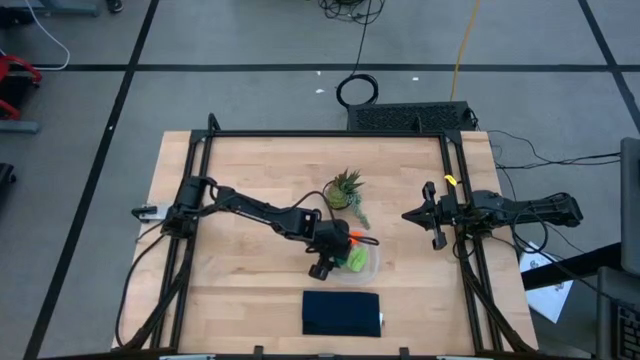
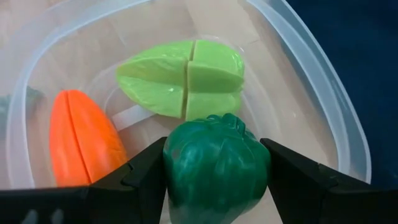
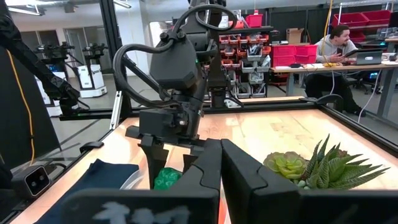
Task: Pick and placing Produce into tupperware
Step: Put the green bell pepper into the transparent bin, then return to Home Position
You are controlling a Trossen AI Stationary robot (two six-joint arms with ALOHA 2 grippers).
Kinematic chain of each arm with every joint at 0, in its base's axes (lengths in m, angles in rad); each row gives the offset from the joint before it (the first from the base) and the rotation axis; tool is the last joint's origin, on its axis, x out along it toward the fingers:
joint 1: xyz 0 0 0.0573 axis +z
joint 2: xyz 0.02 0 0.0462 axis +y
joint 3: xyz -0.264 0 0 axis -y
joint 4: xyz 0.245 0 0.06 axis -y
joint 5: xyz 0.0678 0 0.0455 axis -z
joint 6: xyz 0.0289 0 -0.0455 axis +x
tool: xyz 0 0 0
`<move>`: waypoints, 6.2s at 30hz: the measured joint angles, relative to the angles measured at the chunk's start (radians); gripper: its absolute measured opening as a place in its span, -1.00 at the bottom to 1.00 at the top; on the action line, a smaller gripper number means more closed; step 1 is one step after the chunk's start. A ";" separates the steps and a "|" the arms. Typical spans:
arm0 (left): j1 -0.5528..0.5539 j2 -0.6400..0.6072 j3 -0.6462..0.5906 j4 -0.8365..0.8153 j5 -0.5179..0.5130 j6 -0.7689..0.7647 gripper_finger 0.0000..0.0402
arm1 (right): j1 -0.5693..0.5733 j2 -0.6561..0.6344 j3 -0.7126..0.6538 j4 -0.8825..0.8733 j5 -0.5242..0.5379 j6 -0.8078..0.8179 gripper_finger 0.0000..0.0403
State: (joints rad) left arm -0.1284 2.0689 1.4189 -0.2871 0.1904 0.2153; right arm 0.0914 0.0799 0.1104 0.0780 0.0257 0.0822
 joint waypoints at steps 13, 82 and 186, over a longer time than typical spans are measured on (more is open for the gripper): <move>-0.002 0.000 0.000 0.000 -0.005 0.004 0.44 | 0.000 0.000 0.000 0.000 0.000 0.003 -1.00; 0.058 -1.186 -0.649 0.303 -0.393 -0.031 -1.00 | 0.000 -0.001 0.000 0.031 0.000 0.006 -1.00; 0.009 -1.821 -1.293 0.440 -0.226 -0.086 -0.99 | 0.002 -0.008 0.000 0.024 -0.005 0.018 -1.00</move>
State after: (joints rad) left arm -0.1193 0.2484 0.1257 0.1528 -0.0357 0.1291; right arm 0.0933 0.0715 0.1101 0.1024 0.0208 0.1005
